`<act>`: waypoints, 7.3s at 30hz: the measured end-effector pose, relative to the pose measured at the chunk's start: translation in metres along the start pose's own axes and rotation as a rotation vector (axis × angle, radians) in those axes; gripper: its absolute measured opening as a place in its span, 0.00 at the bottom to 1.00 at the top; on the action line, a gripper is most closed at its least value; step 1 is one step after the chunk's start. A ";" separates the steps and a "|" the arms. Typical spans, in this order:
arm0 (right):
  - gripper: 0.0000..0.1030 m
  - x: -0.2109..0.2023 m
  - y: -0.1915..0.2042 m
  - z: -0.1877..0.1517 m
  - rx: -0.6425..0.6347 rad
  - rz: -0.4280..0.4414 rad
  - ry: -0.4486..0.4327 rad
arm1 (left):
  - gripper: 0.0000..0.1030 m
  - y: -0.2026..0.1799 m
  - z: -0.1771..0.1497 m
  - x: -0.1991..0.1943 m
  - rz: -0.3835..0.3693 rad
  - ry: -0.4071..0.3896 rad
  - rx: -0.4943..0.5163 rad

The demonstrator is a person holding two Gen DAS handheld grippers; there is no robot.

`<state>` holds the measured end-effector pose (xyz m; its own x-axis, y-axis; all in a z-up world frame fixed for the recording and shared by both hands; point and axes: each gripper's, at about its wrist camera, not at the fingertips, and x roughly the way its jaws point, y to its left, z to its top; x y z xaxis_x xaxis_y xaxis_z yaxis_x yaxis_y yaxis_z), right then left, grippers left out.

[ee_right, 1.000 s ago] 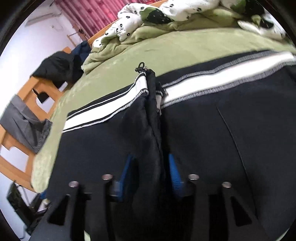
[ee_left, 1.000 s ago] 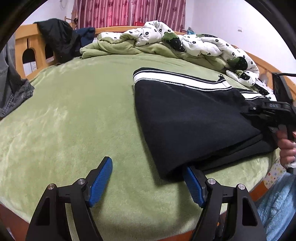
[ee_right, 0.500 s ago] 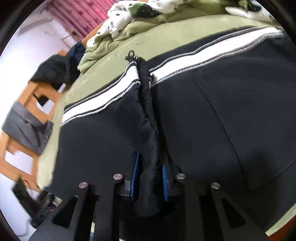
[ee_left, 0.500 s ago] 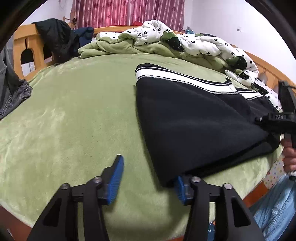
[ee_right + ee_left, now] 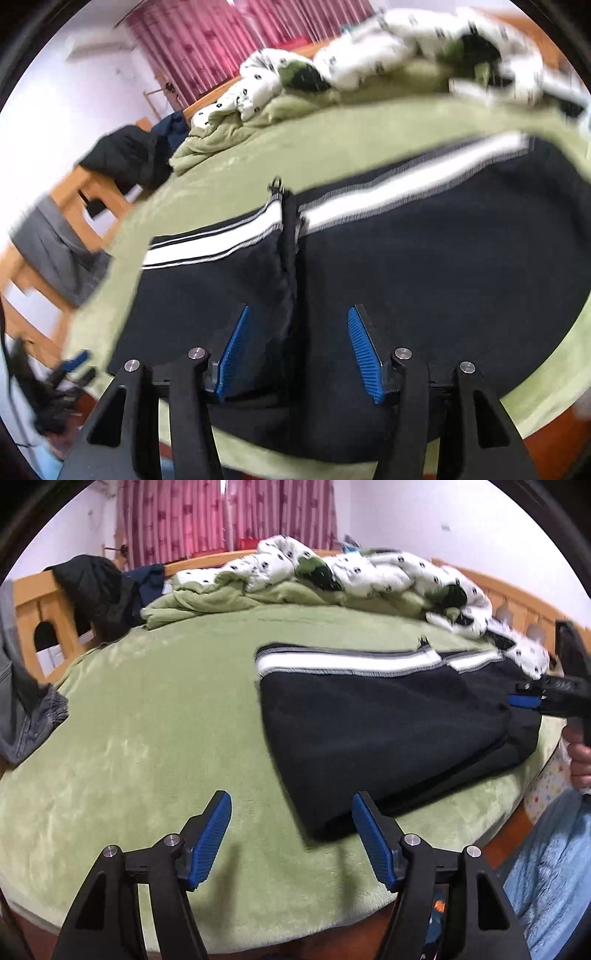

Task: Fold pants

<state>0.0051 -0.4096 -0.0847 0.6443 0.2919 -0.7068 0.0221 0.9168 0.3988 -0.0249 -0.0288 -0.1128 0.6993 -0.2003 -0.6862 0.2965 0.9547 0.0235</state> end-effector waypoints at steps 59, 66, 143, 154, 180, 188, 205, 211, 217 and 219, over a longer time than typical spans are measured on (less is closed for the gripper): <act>0.15 0.006 0.019 -0.048 -0.105 -0.048 0.052 | 0.67 0.018 -0.023 0.038 -0.018 -0.017 -0.228; 0.36 -0.001 0.010 -0.047 -0.058 -0.003 0.035 | 0.67 0.025 -0.025 0.037 -0.038 -0.009 -0.269; 0.42 -0.039 -0.241 0.078 0.425 -0.193 -0.293 | 0.14 0.062 0.089 0.190 -0.391 0.221 -0.461; 0.37 -0.116 -0.026 0.142 0.030 -0.206 -0.522 | 0.09 0.069 0.131 0.133 -0.440 0.093 -0.476; 0.58 0.122 -0.046 0.115 0.078 -0.279 0.034 | 0.58 0.251 0.092 0.116 0.249 0.091 -0.286; 0.59 0.050 0.019 0.074 -0.090 -0.386 -0.139 | 0.67 0.211 0.054 0.084 0.066 0.103 -0.287; 0.69 0.109 0.066 0.026 -0.237 -0.369 0.016 | 0.68 0.240 -0.051 0.040 -0.186 -0.011 -0.699; 0.69 0.101 0.080 0.027 -0.250 -0.325 -0.001 | 0.73 0.240 -0.049 0.060 -0.208 -0.034 -0.764; 0.69 0.092 0.080 0.026 -0.192 -0.286 -0.044 | 0.67 0.236 -0.046 0.066 -0.184 -0.055 -0.823; 0.69 0.089 0.072 0.027 -0.148 -0.247 -0.025 | 0.57 0.237 -0.046 0.067 -0.139 -0.045 -0.839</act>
<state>0.0850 -0.3246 -0.1033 0.6517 0.0494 -0.7569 0.0702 0.9897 0.1250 0.0622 0.1938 -0.1871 0.7225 -0.3198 -0.6130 -0.1864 0.7637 -0.6181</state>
